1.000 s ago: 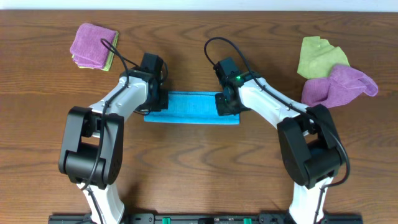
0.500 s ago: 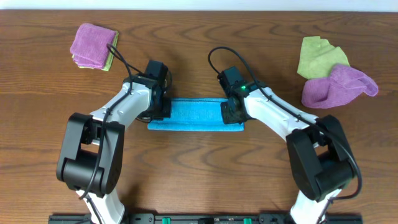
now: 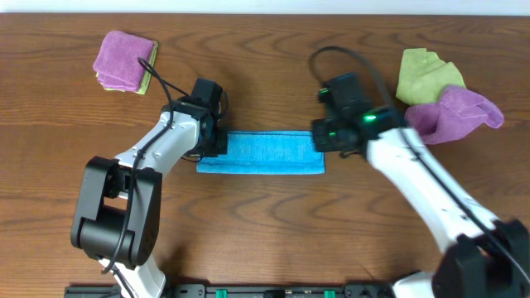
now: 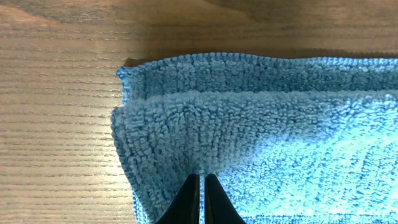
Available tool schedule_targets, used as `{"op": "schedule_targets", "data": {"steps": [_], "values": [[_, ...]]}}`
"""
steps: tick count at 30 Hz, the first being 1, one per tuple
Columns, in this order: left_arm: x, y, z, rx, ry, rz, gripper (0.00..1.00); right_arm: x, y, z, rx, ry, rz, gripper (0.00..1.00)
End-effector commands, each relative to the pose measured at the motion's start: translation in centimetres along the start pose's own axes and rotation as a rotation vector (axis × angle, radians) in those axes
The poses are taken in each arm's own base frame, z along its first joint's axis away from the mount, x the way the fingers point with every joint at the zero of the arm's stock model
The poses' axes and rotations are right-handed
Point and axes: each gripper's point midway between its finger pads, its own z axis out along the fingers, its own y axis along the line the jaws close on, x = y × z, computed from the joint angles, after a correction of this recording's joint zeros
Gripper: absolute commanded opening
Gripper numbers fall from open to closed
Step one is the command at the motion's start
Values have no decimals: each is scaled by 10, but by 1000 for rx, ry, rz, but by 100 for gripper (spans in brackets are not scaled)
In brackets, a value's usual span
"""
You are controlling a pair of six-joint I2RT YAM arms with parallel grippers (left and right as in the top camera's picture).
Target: Fold the cloth
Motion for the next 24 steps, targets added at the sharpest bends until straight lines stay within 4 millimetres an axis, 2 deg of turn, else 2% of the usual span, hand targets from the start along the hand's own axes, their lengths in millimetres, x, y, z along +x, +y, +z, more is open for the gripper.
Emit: {"op": "schedule_targets", "data": {"steps": [1, 2, 3, 4, 6, 8, 10, 12, 19, 24], "values": [[-2, 7, -5, -31, -24, 2, 6, 2, -11, -15, -135, 10, 14, 34], [-3, 6, -5, -30, -28, 3, 6, 4, -17, -19, -152, 7, 19, 41], [-4, 6, -4, -29, -33, 5, 6, 9, -23, -21, -165, 10, 9, 54], [-6, 6, -4, -26, -41, 5, 6, 15, -26, -19, -177, 22, 0, 60], [-8, 5, -3, -23, -54, 6, 6, 30, -24, -12, -224, 56, -7, 63], [-9, 5, -3, -21, -61, 6, 6, 46, -12, -2, -358, 77, -8, 61], [-8, 5, -1, -21, -59, 10, 6, 52, -4, 3, -461, 63, 5, 61], [-6, 6, 0, -23, -55, 18, 6, 56, -3, 8, -507, 49, 16, 66], [-5, 6, 2, -24, -54, 25, 6, 69, -10, 27, -511, 23, 19, 79], [3, 9, 9, -26, -44, 24, 6, 67, -11, 39, -523, 1, 12, 88]]}}
